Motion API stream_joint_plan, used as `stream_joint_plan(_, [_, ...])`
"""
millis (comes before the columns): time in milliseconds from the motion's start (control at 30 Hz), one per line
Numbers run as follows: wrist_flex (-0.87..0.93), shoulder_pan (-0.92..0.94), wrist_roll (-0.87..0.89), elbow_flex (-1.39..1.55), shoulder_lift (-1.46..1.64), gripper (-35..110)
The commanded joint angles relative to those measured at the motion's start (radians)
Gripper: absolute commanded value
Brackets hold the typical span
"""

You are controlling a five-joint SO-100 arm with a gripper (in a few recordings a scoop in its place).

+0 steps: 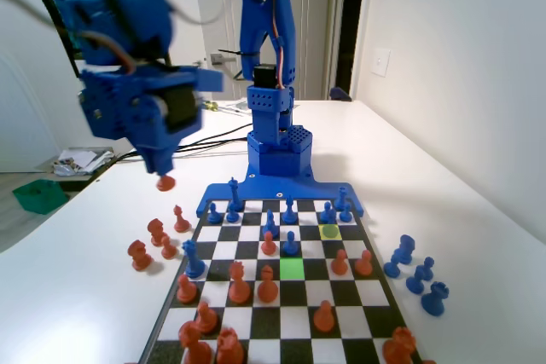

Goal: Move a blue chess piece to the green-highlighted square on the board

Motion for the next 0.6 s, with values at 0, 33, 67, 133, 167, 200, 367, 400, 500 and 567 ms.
stream_joint_plan(0, [0.006, 0.135, -0.057, -0.069, -0.012, 1])
stream_joint_plan(33, [0.000, 0.156, -0.060, -0.074, -0.031, 1])
stream_joint_plan(67, [-0.002, 0.173, -0.066, -0.081, -0.049, 1])
stream_joint_plan(133, [-0.008, 0.201, -0.067, -0.095, -0.089, 1])
stream_joint_plan(167, [-0.017, 0.216, -0.069, -0.098, -0.107, 1])
stream_joint_plan(200, [-0.028, 0.230, -0.074, -0.100, -0.121, 1])
stream_joint_plan(367, [-0.091, 0.288, -0.101, -0.097, -0.199, 1])
stream_joint_plan(400, [-0.114, 0.296, -0.107, -0.087, -0.215, 1])
stream_joint_plan(500, [-0.192, 0.319, -0.127, -0.044, -0.247, 1])
stream_joint_plan(567, [-0.256, 0.330, -0.144, -0.003, -0.264, 1])
